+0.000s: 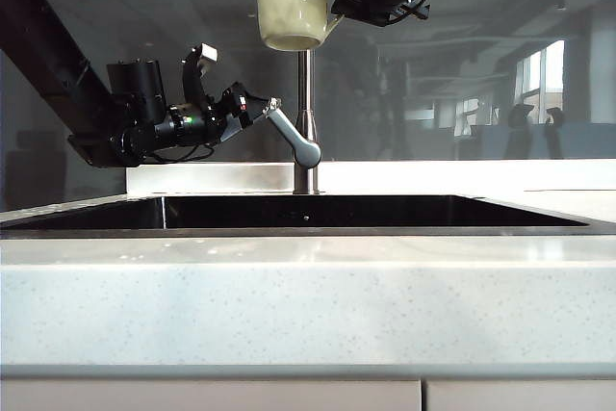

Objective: Pick up the mug next to the sink, go to the faucet to get some water, pour the water into the sink, and finally put the mug back to its place.

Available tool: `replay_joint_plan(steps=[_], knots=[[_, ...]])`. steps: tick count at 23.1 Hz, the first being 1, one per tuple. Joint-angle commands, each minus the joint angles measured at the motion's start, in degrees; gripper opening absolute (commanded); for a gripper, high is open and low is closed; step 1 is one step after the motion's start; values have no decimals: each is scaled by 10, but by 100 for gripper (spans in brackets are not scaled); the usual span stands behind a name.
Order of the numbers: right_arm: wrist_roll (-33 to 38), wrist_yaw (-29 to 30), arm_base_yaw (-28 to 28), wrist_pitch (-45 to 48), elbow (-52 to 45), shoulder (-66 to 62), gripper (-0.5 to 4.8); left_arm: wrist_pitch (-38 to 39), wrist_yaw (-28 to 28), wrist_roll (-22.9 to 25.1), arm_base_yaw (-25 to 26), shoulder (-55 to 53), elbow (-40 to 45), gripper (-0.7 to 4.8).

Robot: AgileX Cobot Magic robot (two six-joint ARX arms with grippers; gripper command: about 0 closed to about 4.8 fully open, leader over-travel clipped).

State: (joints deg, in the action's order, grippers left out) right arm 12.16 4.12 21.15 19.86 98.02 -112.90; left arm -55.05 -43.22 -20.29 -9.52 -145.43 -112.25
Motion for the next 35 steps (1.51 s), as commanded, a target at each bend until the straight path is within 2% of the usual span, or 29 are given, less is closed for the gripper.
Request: replay_joint_plan(steps=[1,19,28,35], knots=[[-5,0,1,40,7,10,-5,2,1,4,-1,4,-5,479],[-6,0,2,44,7,10,-5,36,16,41,-1,4,-5,479],[-6,0,2,44,7,10,-5,45,103,56,-1,4,-5,479],[-6,0,2,43,7,10,-5,77,140,83,0,4,-5,479]])
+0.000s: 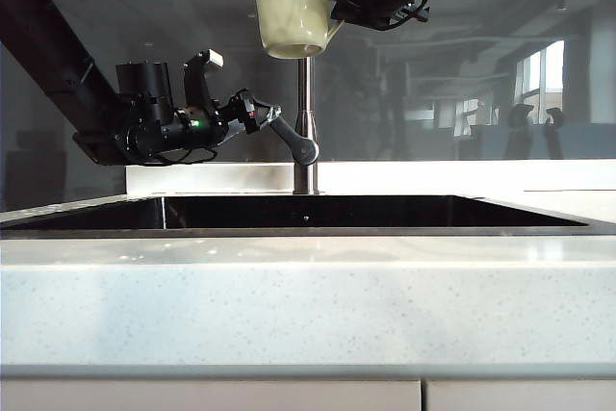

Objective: Pick up the mug next to the sink, go to the faucet to get some water, pour the water into the sink, and finally put the mug back to its place.

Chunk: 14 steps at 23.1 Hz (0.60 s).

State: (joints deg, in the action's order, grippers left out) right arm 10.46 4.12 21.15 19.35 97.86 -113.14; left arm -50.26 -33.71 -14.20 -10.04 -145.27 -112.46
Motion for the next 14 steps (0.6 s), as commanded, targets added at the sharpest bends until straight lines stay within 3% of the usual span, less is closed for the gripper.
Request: replay_joint_plan(steps=[1,10,12,14], knots=[[11,0,1,49,9,12,-5,31,45,22,5,2,-2,479],[11,0,1,48,9,12,-5,30,66,15,20,2,-3,479],[11,0,1,48,9,12,-5,25,46,-6,25,3,-3,479],[11,0,1,43,9,12,-5,-10,-41,-73,38,2,-3,479]])
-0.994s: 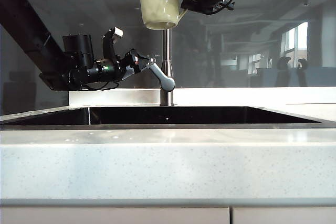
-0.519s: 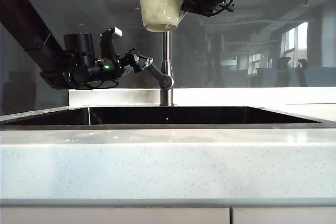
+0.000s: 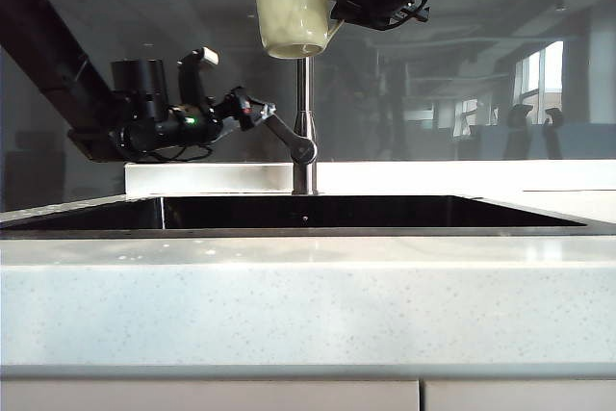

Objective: Pick up the mug next to the sink, go to the faucet to get some water, pour the water into the sink, and finally put the mug back to its place.

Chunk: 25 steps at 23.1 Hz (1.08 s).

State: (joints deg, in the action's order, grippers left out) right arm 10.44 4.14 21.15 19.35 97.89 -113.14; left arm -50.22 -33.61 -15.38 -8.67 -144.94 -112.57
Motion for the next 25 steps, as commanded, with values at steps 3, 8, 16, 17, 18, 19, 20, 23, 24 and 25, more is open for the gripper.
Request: replay_joint_plan(steps=[3,8,16,17,18,19,20,23,24,25], knots=[[11,0,-3,31,8,12,-5,-48,-134,-80,30,-1,-2,479],[-41,0,-15,3,8,14,-5,-80,-205,-125,35,-1,-2,479],[-217,-16,-43,-85,8,64,-5,-108,-247,-166,39,-1,-2,479],[-233,-20,-44,-87,8,68,-5,-108,-247,-166,40,-1,-2,479],[-256,-27,-44,-91,8,75,-5,-108,-247,-167,40,-1,-2,479],[-303,-41,-44,-100,8,84,-5,-108,-247,-174,41,-1,-2,479],[-358,-47,-44,-110,8,93,-5,-108,-247,-179,43,-1,-2,479],[-459,-47,-40,-130,8,107,-5,-108,-247,-181,44,-1,-2,479],[-483,-47,-40,-133,8,111,-5,-108,-245,-181,44,-1,-2,479],[-495,-47,-40,-134,8,111,-5,-108,-245,-181,44,-1,-2,479]])
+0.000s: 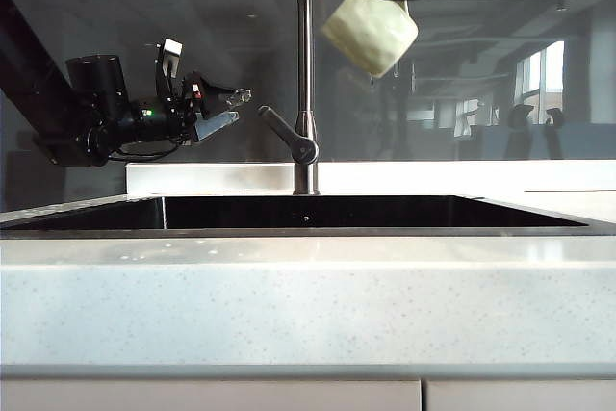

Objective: Pick up the mug next to the sink, go to the faucet to get some water, pour the water into the sink, and finally put the mug back to its place.

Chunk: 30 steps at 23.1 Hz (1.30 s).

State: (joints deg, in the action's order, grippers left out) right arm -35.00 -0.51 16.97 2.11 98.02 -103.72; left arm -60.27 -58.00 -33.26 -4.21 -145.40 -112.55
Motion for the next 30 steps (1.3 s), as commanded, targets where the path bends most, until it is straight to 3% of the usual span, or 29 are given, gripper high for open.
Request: replay_joint_plan(steps=[1,10,22,30], knots=[[-61,-4,2,35,7,20,-5,-7,-1,-3,0,4,-2,479],[-186,-41,2,24,7,26,-5,-7,2,-13,-1,4,-2,479],[-404,-88,38,24,7,26,-5,-7,3,-13,-1,4,-3,479],[-482,-116,48,16,7,27,-5,-7,3,-13,-1,4,-2,479]])
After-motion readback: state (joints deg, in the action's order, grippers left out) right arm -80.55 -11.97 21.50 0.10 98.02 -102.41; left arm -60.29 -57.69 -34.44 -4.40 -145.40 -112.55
